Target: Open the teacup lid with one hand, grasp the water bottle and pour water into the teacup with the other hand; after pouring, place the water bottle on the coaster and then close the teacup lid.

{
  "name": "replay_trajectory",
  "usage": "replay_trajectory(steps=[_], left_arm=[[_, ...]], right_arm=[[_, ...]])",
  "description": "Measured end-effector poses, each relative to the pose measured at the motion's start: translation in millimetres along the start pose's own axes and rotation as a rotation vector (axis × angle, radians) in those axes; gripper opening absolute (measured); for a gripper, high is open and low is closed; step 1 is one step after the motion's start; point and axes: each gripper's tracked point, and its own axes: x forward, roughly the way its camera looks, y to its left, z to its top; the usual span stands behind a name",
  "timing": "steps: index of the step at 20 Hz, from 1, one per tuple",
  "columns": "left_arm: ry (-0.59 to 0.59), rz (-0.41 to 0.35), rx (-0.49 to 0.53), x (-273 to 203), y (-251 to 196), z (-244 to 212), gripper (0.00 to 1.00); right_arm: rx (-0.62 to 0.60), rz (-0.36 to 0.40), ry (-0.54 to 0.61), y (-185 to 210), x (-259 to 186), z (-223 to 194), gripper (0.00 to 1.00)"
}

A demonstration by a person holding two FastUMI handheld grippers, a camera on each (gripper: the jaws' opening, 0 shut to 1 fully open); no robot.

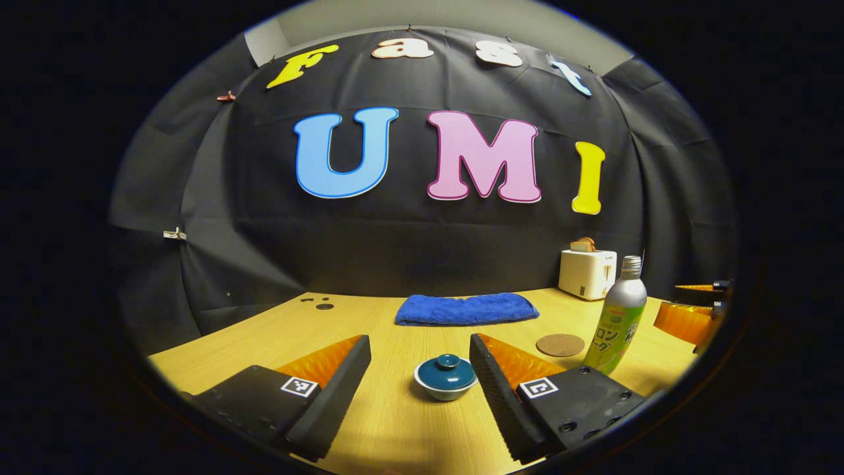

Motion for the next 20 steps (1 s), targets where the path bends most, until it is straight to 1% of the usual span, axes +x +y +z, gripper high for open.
replay_trajectory(steps=[3,7,10,11,13,14,17,20], left_arm=[[0.020,-0.007,0.022,8.0,-4.4,-7.3,0.95],[0.060,-0.052,0.079,28.2,-17.7,-14.1,0.95],[0.087,-0.087,0.096,45.5,-28.4,-21.6,0.95],[0.102,-0.097,0.097,51.3,-31.6,-27.0,0.94],[0.131,-0.105,0.096,62.7,-34.0,-34.8,0.86],[0.145,-0.107,0.100,67.0,-35.3,-39.3,0.80],[0.170,-0.110,0.120,76.8,-38.5,-48.1,0.76],[0.201,-0.115,0.141,84.7,-39.0,-56.1,0.75]], right_arm=[[-0.011,0.009,-0.005,1.0,0.9,-0.1,1.00],[-0.039,-0.016,0.017,-9.8,7.4,-9.6,1.00],[-0.021,-0.025,0.016,-16.5,6.3,-12.9,1.00],[-0.017,-0.028,0.009,-18.1,6.1,-13.5,1.00],[-0.013,-0.017,0.026,-15.6,11.0,-20.9,1.00],[-0.008,-0.013,0.041,-15.5,12.9,-26.4,1.00],[0.002,-0.007,0.068,-16.7,18.3,-35.7,1.00],[-0.002,-0.008,0.073,-16.9,19.1,-37.4,0.99]])
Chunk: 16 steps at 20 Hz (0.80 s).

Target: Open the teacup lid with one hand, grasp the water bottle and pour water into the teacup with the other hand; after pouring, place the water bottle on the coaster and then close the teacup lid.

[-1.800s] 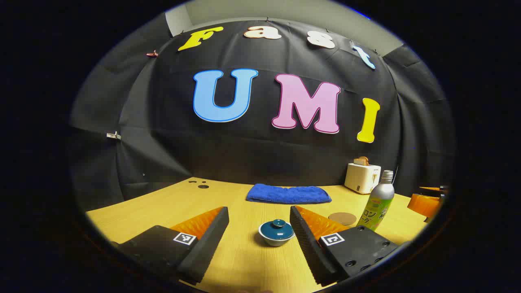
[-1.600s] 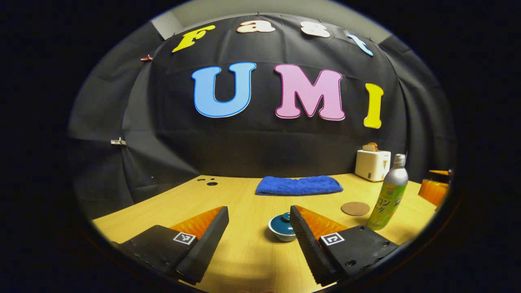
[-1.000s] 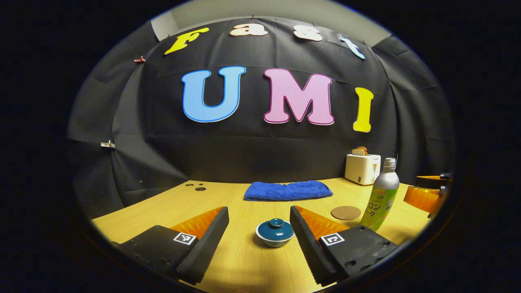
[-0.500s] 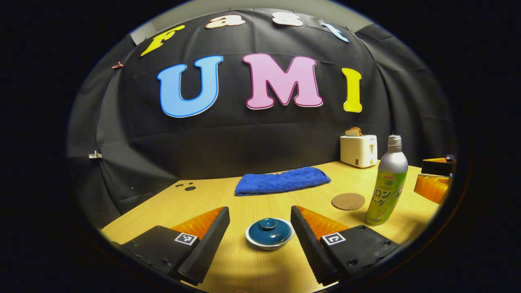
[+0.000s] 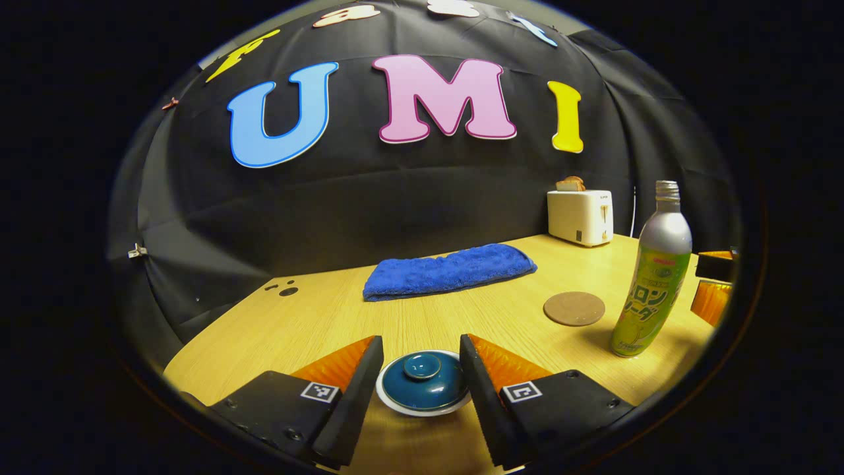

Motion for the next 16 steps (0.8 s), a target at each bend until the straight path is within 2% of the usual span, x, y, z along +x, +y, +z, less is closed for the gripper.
replay_trajectory(steps=[1,4,5,6,7,8,9,10,16], left_arm=[[0.010,0.001,0.012,2.3,0.6,-2.6,0.75],[0.025,-0.004,0.024,6.4,-3.6,-3.5,0.58],[0.024,-0.004,0.024,8.4,-4.9,-4.5,0.55],[0.026,-0.004,0.026,9.2,-5.9,-4.3,0.53],[0.028,-0.002,0.028,8.9,-6.6,-5.0,0.52],[0.029,0.004,0.028,9.9,-5.1,-4.5,0.48],[0.025,0.012,0.025,9.1,-2.8,-4.4,0.46],[0.021,0.011,0.018,5.2,-1.6,-1.8,0.34],[-0.027,0.009,-0.031,6.4,-0.6,3.4,0.31]], right_arm=[[-0.002,-0.002,-0.001,-1.3,0.4,-0.5,0.99],[0.011,0.000,0.003,-3.3,5.0,-5.5,0.94],[0.017,0.002,0.009,-3.8,6.7,-8.0,0.99],[0.020,0.002,0.013,-3.9,7.9,-9.7,0.95],[0.023,0.000,0.018,-5.3,8.9,-10.3,1.00],[0.026,0.000,0.022,-4.9,9.7,-10.8,0.95],[0.028,0.002,0.024,-4.5,9.8,-10.9,0.95],[0.031,0.004,0.024,-4.4,10.1,-11.1,0.99],[0.009,-0.003,0.009,-5.2,7.4,-5.4,1.00]])
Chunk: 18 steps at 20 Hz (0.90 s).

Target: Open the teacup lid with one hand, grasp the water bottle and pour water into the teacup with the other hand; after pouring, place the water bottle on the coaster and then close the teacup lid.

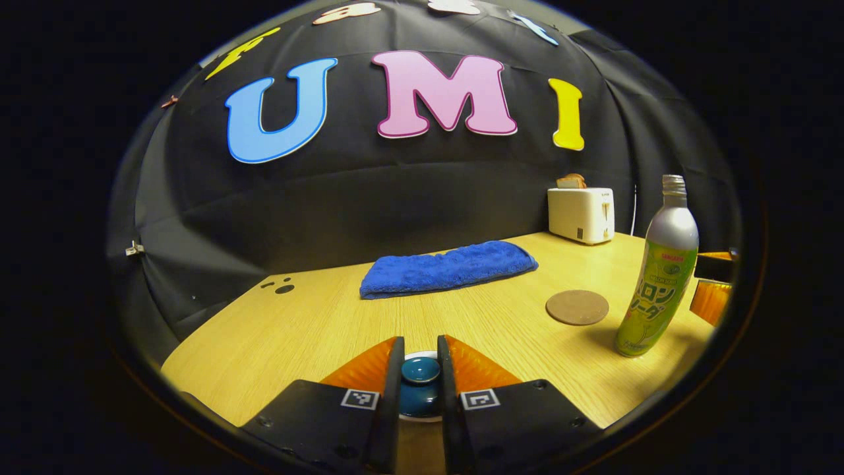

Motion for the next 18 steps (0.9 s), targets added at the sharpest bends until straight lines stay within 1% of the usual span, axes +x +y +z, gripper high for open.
replay_trajectory(steps=[1,2,6,7,9,11,14,18], left_arm=[[-0.017,0.004,-0.002,-3.2,0.4,4.4,0.34],[-0.039,0.010,0.003,-7.2,1.5,11.8,0.31],[-0.103,0.017,0.046,-22.7,1.0,36.3,0.30],[-0.117,0.010,0.035,-28.6,-0.7,41.2,0.30],[-0.137,-0.017,-0.025,-40.9,-4.3,48.2,0.30],[-0.149,-0.028,-0.076,-51.1,-0.8,53.3,0.30],[-0.169,-0.014,-0.093,-64.1,9.7,58.1,0.31],[-0.175,0.001,-0.093,-76.4,18.0,56.9,0.30]], right_arm=[[-0.004,-0.009,-0.009,-1.6,-0.5,2.8,1.00],[-0.006,-0.015,-0.016,-2.7,1.3,5.8,1.00],[0.013,-0.011,-0.013,-0.6,6.1,8.1,0.99],[0.016,-0.013,-0.007,-0.2,7.8,7.6,1.00],[0.009,-0.009,-0.007,5.5,10.7,8.6,1.00],[-0.020,-0.007,-0.006,8.9,16.7,8.2,1.00],[-0.031,-0.022,-0.008,6.9,29.9,5.3,1.00],[-0.029,-0.045,0.029,4.1,53.2,-6.6,1.00]])
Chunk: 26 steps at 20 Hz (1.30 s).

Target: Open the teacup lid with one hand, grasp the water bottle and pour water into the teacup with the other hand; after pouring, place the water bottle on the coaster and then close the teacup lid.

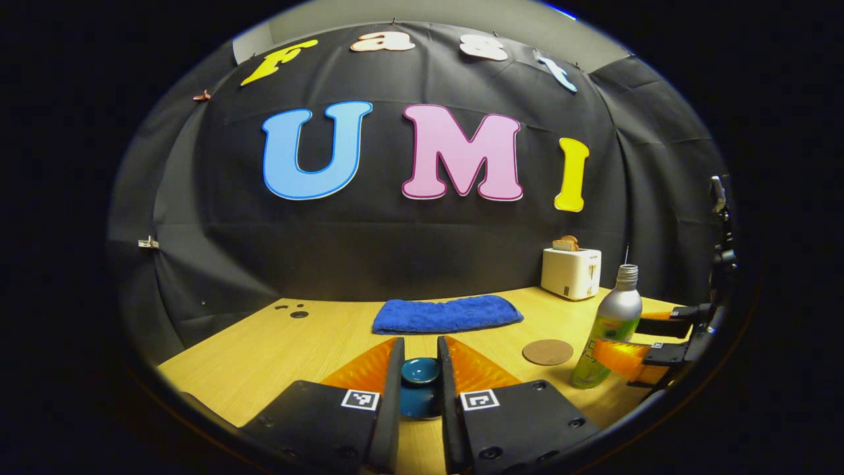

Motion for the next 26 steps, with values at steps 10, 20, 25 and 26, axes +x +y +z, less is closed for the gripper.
replay_trajectory(steps=[10,20,25,26], left_arm=[[0.019,0.025,-0.023,-9.9,22.8,-10.8,0.30],[0.035,0.018,-0.054,-13.6,30.4,-22.1,0.31],[0.034,0.027,-0.056,-17.2,39.2,-24.1,0.31],[0.030,0.030,-0.053,-18.4,41.1,-22.9,0.31]], right_arm=[[-0.016,-0.038,0.014,-3.5,36.3,9.3,1.00],[-0.014,-0.057,0.037,-5.6,45.6,6.1,0.84],[-0.207,-0.008,0.077,3.3,50.7,13.2,0.81],[-0.258,0.000,0.080,6.2,50.9,16.0,0.81]])
